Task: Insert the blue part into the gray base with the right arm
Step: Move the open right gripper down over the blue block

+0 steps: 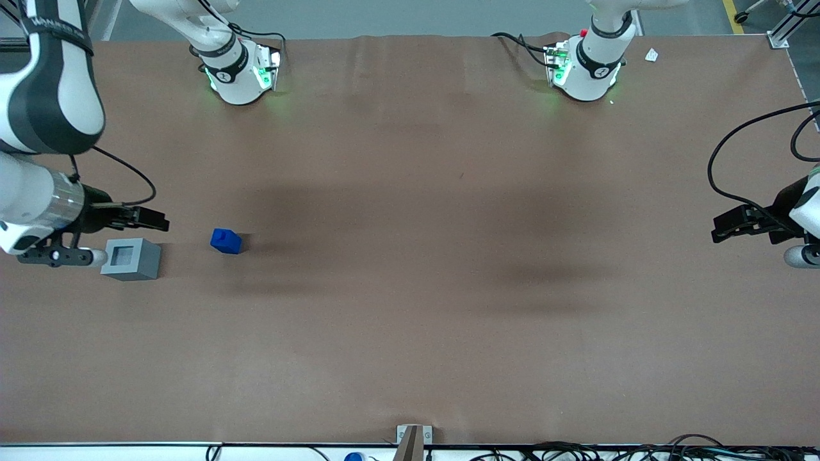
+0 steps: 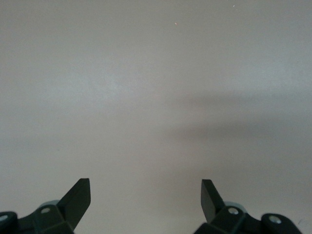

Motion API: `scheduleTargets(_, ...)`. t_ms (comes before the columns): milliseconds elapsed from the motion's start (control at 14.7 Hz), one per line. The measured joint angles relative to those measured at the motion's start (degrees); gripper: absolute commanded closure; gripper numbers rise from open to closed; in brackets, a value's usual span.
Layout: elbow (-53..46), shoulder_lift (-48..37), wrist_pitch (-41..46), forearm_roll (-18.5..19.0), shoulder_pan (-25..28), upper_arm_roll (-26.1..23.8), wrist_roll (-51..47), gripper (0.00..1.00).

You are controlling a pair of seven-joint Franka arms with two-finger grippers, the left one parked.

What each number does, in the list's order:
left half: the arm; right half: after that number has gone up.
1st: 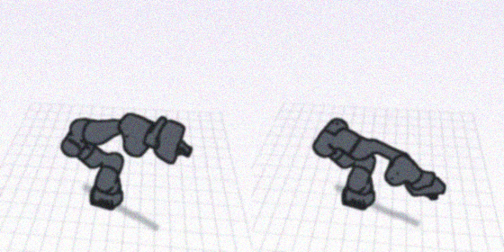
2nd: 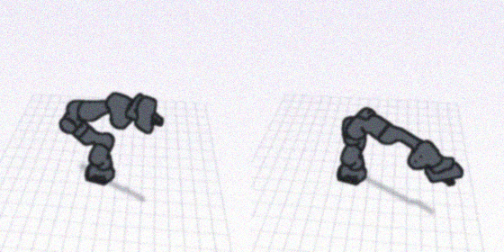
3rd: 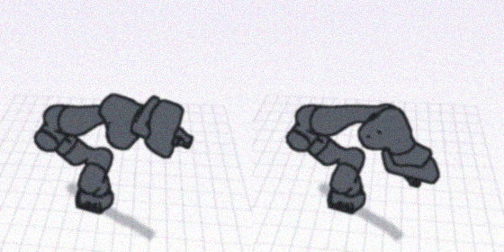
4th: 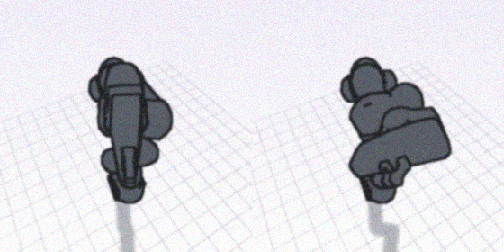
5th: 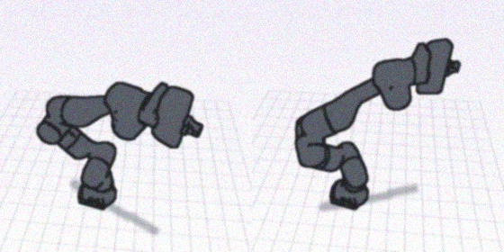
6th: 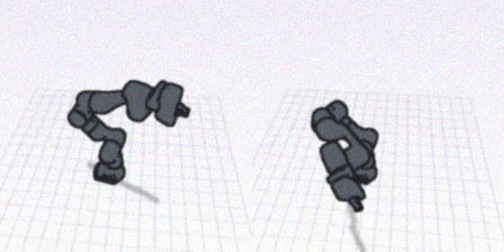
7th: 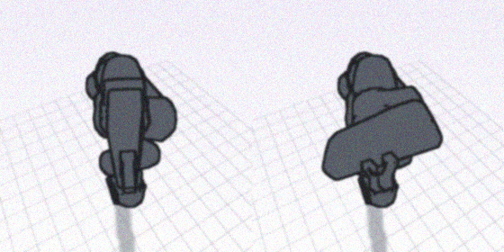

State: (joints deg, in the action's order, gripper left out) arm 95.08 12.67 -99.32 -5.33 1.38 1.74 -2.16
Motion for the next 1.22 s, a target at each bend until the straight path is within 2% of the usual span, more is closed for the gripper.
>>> scheduleTargets(679,16.3,3.5,-22.5,0.0,1.1,-0.3,0.0,0.0)
scheduleTargets(1018,20.9,4.4,-27.3,-0.1,1.2,-0.3,-0.6,0.0)
scheduleTargets(1222,25.0,5.4,-33.6,-0.1,1.5,-0.4,-1.1,0.0)
